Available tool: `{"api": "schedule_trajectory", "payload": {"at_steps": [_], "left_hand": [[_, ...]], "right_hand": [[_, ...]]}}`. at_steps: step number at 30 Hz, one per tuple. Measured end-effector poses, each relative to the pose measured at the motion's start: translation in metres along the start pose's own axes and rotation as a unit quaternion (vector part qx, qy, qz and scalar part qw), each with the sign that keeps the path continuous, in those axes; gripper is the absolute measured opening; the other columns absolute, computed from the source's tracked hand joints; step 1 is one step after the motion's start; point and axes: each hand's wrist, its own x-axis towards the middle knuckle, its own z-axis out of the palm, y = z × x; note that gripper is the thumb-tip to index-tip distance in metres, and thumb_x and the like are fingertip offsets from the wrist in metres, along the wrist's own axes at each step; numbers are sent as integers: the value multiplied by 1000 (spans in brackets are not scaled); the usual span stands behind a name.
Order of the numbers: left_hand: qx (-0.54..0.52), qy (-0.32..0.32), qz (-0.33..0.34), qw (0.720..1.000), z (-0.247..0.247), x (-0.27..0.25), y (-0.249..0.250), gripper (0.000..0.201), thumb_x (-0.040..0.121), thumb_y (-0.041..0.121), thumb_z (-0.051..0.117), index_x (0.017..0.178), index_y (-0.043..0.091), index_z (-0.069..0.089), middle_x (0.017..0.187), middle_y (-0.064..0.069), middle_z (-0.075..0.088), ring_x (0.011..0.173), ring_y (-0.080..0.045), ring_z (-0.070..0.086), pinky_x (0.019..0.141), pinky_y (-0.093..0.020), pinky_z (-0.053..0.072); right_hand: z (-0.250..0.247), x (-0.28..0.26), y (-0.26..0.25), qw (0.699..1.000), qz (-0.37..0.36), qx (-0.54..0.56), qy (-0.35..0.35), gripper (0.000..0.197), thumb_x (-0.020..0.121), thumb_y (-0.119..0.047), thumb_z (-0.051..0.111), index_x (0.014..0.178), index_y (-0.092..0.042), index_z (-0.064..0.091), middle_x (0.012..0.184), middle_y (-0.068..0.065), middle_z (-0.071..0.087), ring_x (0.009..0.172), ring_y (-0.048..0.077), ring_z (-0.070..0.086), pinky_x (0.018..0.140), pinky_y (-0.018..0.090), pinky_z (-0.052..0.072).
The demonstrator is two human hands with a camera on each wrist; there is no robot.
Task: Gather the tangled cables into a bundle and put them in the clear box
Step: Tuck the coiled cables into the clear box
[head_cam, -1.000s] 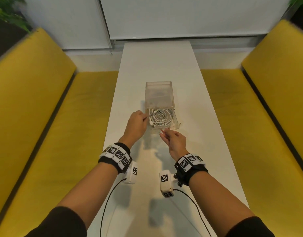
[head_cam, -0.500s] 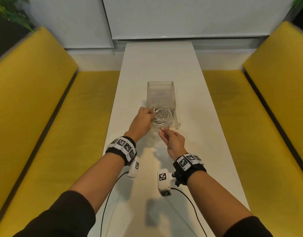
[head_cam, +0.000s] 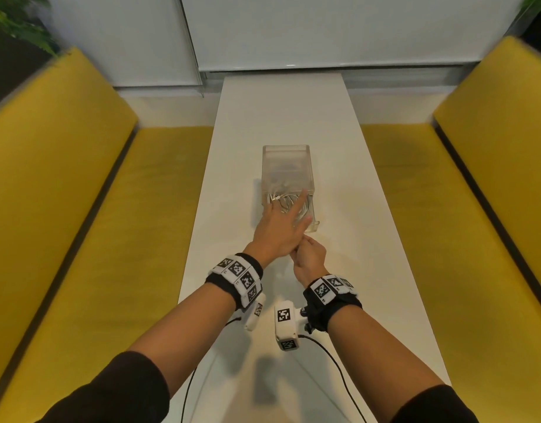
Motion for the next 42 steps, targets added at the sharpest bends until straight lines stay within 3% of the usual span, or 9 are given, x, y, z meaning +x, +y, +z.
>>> {"api": "schedule_trajectory", "payload": {"at_steps": [5,14,21,25,29,32,35,38,42], "left_hand": [[7,-49,-99,994,14,17,32,67,98,67,15,157,41,-2,157,-41,-11,148,-52,-13,120,-59,-2],[53,-66,-97,992,5,22,29,57,104,56,19,155,33,27,157,-42,-3,148,-54,-6,121,-59,3],[93,-120,-64,986,4,30,9,72,94,75,12,157,41,17,163,-27,-14,149,-43,-23,120,-53,-14],[150,-111,-45,981,-1,27,7,66,96,71,11,155,43,21,164,-26,-4,152,-41,-12,121,-52,-10],[230,-46,-3,972,-1,19,13,51,105,48,19,148,34,41,153,-26,36,145,-39,18,116,-53,15],[180,14,41,983,0,9,10,45,103,28,38,148,22,41,146,-25,39,133,-42,36,104,-50,37],[118,100,75,985,-3,-10,-1,38,100,24,45,136,16,53,140,-16,50,122,-35,50,98,-44,42],[111,138,148,973,2,-30,-23,46,101,26,45,144,10,48,152,-13,45,134,-31,47,104,-43,41],[139,59,204,967,15,-49,-50,59,106,42,27,158,14,22,168,-4,14,153,-21,17,122,-39,20]], "right_hand": [[-2,1,2,999,0,37,-22,20,100,-3,44,96,-2,63,102,21,66,90,27,62,76,37,55],[-2,1,-2,999,-28,-17,-34,19,96,9,47,106,10,62,98,16,66,81,22,64,69,32,56],[-2,4,-4,998,-22,-44,-49,20,91,16,49,97,4,63,98,18,68,89,27,67,80,36,57],[-1,5,-3,998,-16,-52,-40,22,89,20,48,97,8,65,96,21,69,84,26,68,73,31,60],[-4,4,-4,998,-18,-63,-25,27,89,20,46,80,2,64,81,15,66,74,21,65,74,33,57],[-6,6,-7,999,-17,-50,-14,17,92,11,54,84,3,66,79,14,68,72,19,65,63,25,58],[-6,7,-10,999,-10,-14,-29,11,92,3,61,98,10,67,84,15,70,72,18,69,63,24,60],[-7,8,-9,999,-4,15,-46,20,90,1,65,107,13,65,88,17,72,76,20,71,67,26,60],[-7,7,-8,998,-1,31,-61,22,89,-1,67,108,11,66,95,18,73,84,23,73,69,26,60]]}}
